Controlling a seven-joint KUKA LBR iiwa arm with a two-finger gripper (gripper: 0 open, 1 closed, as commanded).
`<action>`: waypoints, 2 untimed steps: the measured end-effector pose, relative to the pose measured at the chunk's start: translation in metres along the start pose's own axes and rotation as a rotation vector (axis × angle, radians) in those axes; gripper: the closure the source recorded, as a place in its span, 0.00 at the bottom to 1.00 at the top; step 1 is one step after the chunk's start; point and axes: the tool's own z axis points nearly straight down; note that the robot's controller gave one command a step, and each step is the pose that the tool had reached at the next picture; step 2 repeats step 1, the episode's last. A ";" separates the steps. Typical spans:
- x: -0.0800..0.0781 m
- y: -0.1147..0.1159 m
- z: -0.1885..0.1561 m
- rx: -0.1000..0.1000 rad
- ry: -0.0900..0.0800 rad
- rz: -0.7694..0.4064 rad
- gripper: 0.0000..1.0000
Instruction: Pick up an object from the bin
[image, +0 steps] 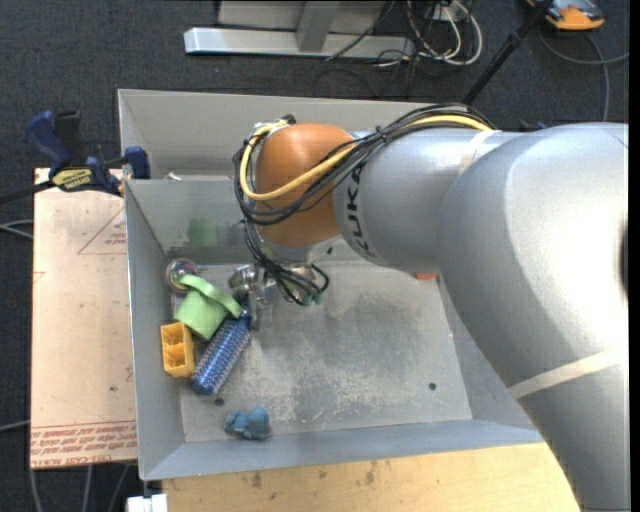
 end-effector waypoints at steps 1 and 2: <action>-0.019 -0.008 -0.199 0.003 -0.009 -0.293 1.00; -0.019 -0.008 -0.199 0.003 -0.009 -0.293 1.00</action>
Offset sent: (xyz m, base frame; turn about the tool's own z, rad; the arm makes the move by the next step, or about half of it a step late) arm 0.0189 -0.0022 0.1951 -0.2961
